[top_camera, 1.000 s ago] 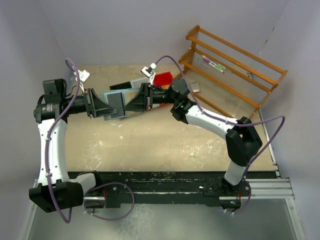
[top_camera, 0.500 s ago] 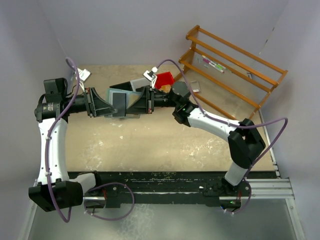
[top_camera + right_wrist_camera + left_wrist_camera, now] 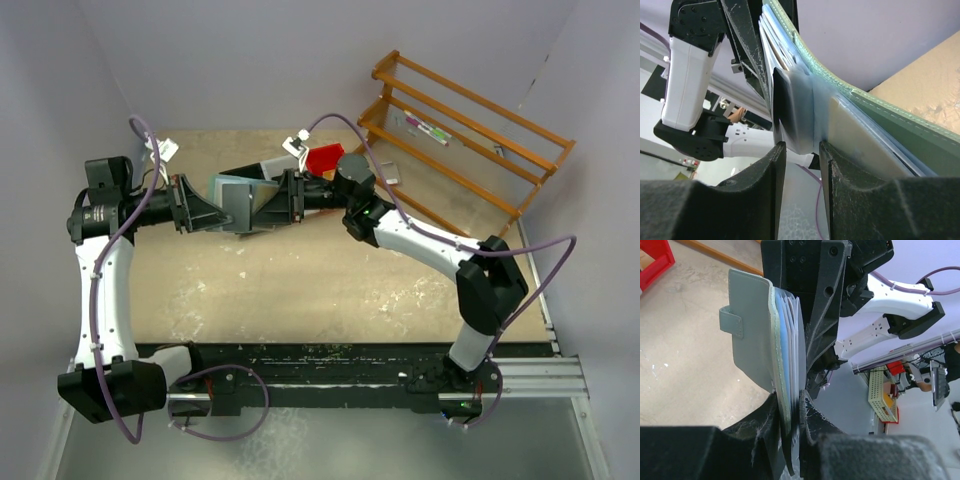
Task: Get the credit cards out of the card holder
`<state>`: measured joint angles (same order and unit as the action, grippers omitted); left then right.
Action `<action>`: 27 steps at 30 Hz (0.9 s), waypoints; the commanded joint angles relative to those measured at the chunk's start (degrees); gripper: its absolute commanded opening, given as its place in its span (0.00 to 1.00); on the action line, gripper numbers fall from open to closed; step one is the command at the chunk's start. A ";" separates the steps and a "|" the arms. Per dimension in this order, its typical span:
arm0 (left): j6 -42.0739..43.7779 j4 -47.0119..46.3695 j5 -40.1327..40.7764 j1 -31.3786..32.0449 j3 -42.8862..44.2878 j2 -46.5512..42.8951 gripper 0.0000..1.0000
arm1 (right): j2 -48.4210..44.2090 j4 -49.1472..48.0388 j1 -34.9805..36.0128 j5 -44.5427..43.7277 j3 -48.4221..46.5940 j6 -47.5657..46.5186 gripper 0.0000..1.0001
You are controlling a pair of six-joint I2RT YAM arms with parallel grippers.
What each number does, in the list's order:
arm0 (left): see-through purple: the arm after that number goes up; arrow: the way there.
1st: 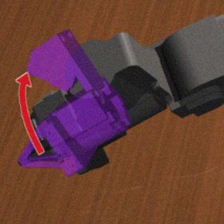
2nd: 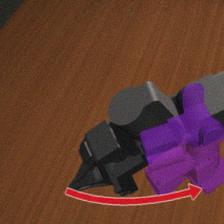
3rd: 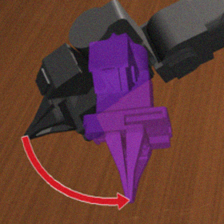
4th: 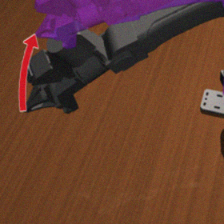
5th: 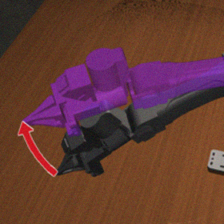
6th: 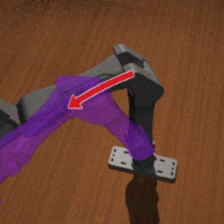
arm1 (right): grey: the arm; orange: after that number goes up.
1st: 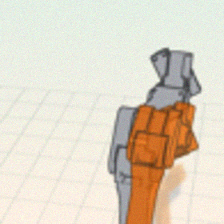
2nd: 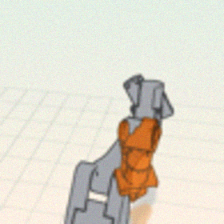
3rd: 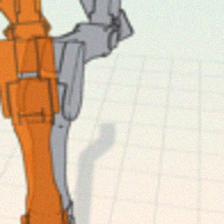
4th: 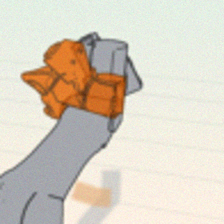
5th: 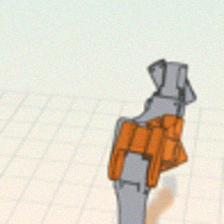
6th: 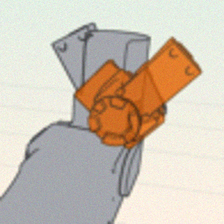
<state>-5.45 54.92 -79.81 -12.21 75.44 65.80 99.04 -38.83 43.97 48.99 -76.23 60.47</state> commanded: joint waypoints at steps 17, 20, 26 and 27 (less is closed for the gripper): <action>2.82 4.60 -4.64 0.96 1.54 -0.98 0.21 | -0.21 -0.46 0.78 1.45 -7.55 -0.92 0.32; 3.19 5.24 -5.18 0.96 1.96 -1.00 0.21 | -2.70 3.54 -0.53 1.51 -5.80 -4.11 0.32; 2.85 5.33 -6.44 1.00 2.19 -1.30 0.21 | -5.61 1.40 -2.98 3.40 -1.79 -3.02 0.35; 2.74 5.25 -6.49 0.96 2.25 -1.34 0.21 | -5.43 0.80 -2.93 3.55 -2.23 -2.54 0.38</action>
<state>-3.29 59.27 -80.93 -11.97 75.48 65.76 96.97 -33.17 41.85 52.16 -78.02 58.26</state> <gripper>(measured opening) 0.209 0.345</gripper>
